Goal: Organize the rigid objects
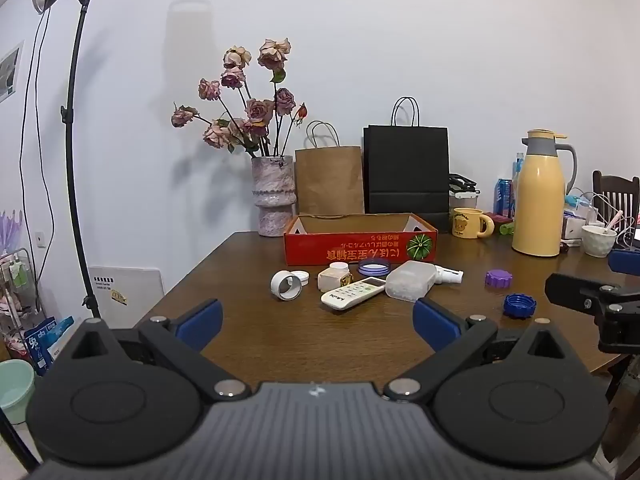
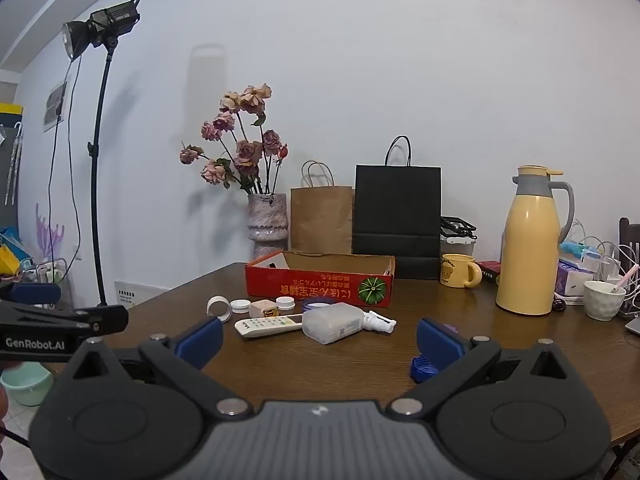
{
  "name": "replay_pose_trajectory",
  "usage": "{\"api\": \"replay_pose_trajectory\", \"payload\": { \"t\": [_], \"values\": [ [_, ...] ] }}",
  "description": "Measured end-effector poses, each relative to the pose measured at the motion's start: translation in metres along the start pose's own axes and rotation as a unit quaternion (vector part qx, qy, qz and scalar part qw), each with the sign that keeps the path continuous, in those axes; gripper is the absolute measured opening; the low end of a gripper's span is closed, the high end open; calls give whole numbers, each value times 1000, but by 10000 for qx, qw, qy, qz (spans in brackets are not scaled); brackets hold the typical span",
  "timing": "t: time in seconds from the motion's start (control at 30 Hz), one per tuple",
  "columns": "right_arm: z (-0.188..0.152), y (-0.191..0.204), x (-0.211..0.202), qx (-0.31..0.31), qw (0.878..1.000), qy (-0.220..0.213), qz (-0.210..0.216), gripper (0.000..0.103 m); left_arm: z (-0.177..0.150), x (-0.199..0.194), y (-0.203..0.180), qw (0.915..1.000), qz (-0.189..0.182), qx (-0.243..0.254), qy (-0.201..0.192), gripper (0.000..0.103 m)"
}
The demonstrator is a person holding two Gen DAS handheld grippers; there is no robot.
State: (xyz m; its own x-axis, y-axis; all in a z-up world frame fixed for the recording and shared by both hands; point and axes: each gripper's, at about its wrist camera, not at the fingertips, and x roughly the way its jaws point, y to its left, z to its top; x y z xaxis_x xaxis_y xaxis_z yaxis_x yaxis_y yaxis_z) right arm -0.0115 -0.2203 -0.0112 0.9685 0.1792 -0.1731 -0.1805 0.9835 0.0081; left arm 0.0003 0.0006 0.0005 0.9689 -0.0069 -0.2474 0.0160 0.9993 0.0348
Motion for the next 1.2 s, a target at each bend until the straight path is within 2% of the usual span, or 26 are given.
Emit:
{"api": "replay_pose_trajectory", "payload": {
  "t": [1.2],
  "values": [
    [0, 0, 1, 0, 10000, 16, 1, 103, 0, -1, 0, 10000, 6, 8, -62, 103]
  ]
}}
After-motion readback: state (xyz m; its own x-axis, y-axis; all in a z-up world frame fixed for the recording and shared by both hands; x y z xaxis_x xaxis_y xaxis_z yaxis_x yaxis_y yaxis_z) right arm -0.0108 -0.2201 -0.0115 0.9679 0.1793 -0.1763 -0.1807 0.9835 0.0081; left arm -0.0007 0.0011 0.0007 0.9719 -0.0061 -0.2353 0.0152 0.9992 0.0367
